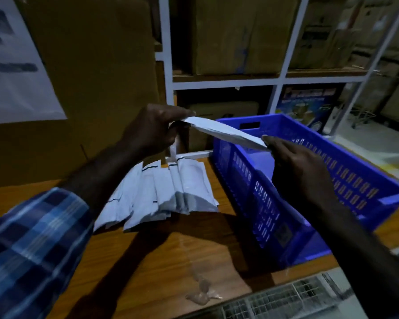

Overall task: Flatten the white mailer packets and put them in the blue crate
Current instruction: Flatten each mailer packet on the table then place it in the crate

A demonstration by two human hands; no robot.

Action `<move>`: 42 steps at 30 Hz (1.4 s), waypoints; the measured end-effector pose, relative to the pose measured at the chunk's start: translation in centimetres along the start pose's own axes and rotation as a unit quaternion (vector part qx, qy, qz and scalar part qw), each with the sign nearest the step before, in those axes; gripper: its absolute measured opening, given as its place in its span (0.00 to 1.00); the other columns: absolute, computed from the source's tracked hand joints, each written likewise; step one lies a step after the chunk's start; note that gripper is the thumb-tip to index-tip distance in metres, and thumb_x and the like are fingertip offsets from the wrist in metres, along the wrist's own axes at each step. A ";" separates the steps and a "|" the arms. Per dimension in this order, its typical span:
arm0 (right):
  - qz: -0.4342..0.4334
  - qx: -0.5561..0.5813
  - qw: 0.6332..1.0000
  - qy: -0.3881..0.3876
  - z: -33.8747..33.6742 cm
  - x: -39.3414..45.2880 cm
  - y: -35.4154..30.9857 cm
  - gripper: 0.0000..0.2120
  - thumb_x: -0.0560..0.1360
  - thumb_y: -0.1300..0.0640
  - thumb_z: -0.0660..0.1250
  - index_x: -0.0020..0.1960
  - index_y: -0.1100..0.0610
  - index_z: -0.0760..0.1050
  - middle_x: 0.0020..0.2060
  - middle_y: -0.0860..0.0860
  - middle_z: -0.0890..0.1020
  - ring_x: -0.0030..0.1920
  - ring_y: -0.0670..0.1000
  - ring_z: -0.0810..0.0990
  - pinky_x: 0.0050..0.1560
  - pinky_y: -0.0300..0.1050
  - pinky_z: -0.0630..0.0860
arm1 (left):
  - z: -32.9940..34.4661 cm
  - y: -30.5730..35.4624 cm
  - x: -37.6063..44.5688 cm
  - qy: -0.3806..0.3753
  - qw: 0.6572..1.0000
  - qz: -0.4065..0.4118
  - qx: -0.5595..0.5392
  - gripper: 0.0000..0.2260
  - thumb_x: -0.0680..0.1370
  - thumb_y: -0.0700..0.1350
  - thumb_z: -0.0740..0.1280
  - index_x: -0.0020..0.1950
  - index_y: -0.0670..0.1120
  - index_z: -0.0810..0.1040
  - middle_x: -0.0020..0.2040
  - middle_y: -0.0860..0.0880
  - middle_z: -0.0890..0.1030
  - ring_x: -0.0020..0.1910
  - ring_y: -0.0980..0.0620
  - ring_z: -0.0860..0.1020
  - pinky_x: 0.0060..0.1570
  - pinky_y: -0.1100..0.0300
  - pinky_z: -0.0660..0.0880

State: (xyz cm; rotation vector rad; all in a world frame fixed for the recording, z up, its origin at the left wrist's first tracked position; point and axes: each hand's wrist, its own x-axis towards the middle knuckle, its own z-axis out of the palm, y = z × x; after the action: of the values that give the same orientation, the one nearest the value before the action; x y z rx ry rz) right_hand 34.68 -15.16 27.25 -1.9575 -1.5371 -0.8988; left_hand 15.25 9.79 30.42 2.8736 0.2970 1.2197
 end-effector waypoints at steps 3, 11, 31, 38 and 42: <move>0.041 -0.016 0.998 -0.041 0.4 -0.5 3.5 0.29 0.63 0.75 0.70 0.64 0.64 0.78 0.52 0.62 0.84 0.45 0.65 0.83 0.39 0.54 0.79 | 3.6 2.2 4.4 -0.002 0.999 0.026 -0.021 0.15 0.73 0.34 0.72 0.60 0.41 0.82 0.52 0.44 0.84 0.48 0.54 0.81 0.48 0.63 0.77; 0.080 0.011 0.983 -0.166 2.8 -2.4 12.6 0.27 0.67 0.67 0.68 0.66 0.59 0.74 0.47 0.61 0.83 0.42 0.65 0.82 0.38 0.54 0.77 | 14.4 3.8 12.4 -0.033 0.998 -0.006 -0.061 0.11 0.71 0.35 0.73 0.53 0.41 0.85 0.47 0.43 0.85 0.44 0.50 0.84 0.44 0.64 0.75; 0.082 -0.013 0.901 -0.425 13.0 -2.4 18.3 0.19 0.77 0.60 0.60 0.67 0.59 0.64 0.51 0.62 0.79 0.51 0.64 0.79 0.40 0.50 0.65 | 32.3 0.7 18.2 -0.460 0.886 0.005 0.065 0.10 0.77 0.41 0.67 0.55 0.46 0.84 0.52 0.43 0.84 0.52 0.43 0.81 0.47 0.59 0.70; 0.091 0.058 0.830 -0.547 15.6 -3.8 18.2 0.32 0.82 0.58 0.56 0.80 0.63 0.44 0.63 0.64 0.75 0.60 0.63 0.75 0.48 0.52 0.67 | 36.3 -1.4 17.3 -0.527 0.849 0.011 0.017 0.15 0.77 0.35 0.66 0.63 0.40 0.79 0.61 0.39 0.80 0.61 0.40 0.78 0.59 0.56 0.69; 0.172 0.139 0.791 -0.571 15.8 -3.9 17.7 0.32 0.83 0.56 0.54 0.80 0.58 0.41 0.66 0.68 0.73 0.64 0.66 0.72 0.61 0.54 0.69 | 38.2 -2.0 16.6 -0.555 0.831 -0.026 0.030 0.17 0.77 0.35 0.67 0.65 0.39 0.77 0.63 0.38 0.79 0.60 0.39 0.78 0.60 0.53 0.72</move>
State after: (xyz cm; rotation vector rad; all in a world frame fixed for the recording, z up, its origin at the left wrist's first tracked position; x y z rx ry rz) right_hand 54.34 -10.60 14.19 -2.5233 -1.5661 0.8315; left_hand 53.45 17.27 15.48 2.9919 0.3447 -0.5767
